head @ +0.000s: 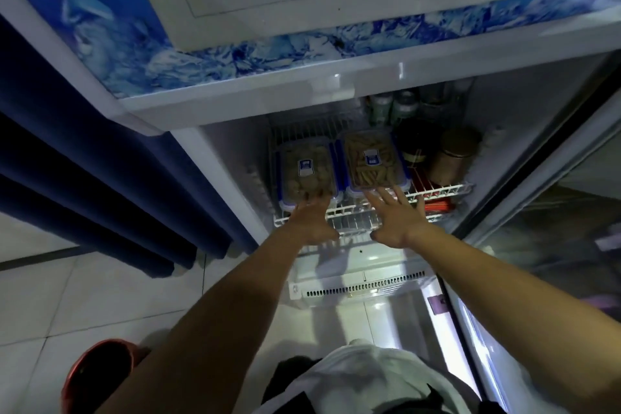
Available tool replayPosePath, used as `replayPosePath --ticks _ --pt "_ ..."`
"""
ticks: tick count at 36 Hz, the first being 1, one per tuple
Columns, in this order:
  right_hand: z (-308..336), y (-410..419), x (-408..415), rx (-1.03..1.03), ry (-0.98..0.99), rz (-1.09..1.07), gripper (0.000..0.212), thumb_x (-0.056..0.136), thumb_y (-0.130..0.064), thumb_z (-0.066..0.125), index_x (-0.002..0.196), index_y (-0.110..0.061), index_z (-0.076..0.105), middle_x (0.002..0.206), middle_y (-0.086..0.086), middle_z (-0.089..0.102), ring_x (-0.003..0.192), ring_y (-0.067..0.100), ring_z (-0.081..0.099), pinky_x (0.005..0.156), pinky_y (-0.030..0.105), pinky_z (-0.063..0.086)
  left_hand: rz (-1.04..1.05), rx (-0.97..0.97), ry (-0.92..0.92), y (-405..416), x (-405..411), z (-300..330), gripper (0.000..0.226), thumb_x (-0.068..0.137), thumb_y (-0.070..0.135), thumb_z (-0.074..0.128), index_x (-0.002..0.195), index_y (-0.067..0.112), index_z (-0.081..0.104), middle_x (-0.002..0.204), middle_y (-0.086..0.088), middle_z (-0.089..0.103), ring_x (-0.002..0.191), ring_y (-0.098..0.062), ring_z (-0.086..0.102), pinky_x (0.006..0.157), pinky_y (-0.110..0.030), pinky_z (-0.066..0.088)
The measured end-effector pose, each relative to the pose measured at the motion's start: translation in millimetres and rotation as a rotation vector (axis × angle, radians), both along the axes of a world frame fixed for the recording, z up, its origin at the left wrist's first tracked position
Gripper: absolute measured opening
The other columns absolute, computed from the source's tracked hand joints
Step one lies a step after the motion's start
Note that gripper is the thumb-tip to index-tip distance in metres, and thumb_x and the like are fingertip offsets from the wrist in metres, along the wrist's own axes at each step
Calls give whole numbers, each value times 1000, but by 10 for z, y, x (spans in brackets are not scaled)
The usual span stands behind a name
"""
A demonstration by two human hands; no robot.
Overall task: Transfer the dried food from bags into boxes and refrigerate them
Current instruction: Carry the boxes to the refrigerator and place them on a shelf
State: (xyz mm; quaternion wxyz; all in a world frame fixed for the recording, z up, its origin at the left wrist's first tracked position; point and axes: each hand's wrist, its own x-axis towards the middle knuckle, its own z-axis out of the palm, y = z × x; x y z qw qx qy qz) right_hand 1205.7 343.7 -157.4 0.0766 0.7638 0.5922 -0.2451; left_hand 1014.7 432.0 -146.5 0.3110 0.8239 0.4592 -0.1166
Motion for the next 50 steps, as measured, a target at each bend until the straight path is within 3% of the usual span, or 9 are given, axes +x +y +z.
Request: replayPosePath --ticks 4,10,16,23,29,36,41,46,50 --pt "99 -294 -53 75 0 -55 93 90 -54 58 157 -42 -5 167 -8 -14 152 23 -18 117 64 0 -80 17 -114 -28 -201 57 99 86 23 74 160 27 9 167 -5 11 152 -28 15 121 -39 23" --pt "395 -1009 -309 235 0 -278 87 86 -53 59 156 -45 8 168 -7 -6 154 23 -11 116 66 3 -311 189 -60 -310 -409 120 96 90 47 64 159 36 -2 168 3 -12 154 -31 -9 123 -51 -1" --pt "853 -1945 -708 353 -33 -513 77 90 -52 56 156 -42 18 168 -7 -1 154 19 -9 119 58 4 -521 361 -195 -863 -308 291 90 89 57 57 159 32 6 168 -2 -8 154 -30 -8 123 -52 2" --pt "1526 -3253 -951 517 -227 -756 74 90 -49 60 154 -41 25 168 -6 6 154 20 0 121 49 6 -775 370 -347 -1783 250 654 98 86 59 61 158 35 -1 168 0 -11 154 -28 -12 122 -47 -3" --pt "2181 -4315 -691 714 -524 -943 68 82 -35 76 145 -29 50 158 10 38 148 34 28 115 56 20 -966 449 -506 -2701 870 1375 95 87 56 59 158 39 -3 168 2 -12 154 -28 -9 123 -47 -3" --pt "2507 -5252 -112 366 -552 -1227 72 89 -60 55 153 -39 30 162 -2 29 150 28 19 116 58 15 -1124 567 -617 -3690 1535 2125 95 88 48 61 159 35 -1 168 -2 -8 154 -31 -7 122 -52 1" --pt "2333 -5479 -33 465 -349 -1227 64 89 -46 60 147 -39 35 135 -2 54 123 27 54 116 61 20 -1190 659 -540 -4147 1971 2283 97 88 44 62 159 33 -4 168 -3 -8 154 -32 -7 122 -55 0" --pt "2326 -5575 -82 559 -385 -1108 46 86 -61 57 127 -42 48 111 -11 64 111 21 59 109 57 22 -1213 655 -450 -4345 2114 2130 88 88 44 61 159 32 9 168 0 7 155 -26 0 120 -56 -5" --pt "2398 -5641 -212 542 -257 -971 53 82 -79 40 127 -52 45 107 -22 67 105 11 62 108 56 31 -1245 601 -485 -4184 1916 2094 91 85 45 64 158 35 11 168 4 8 155 -19 0 122 -51 -7"
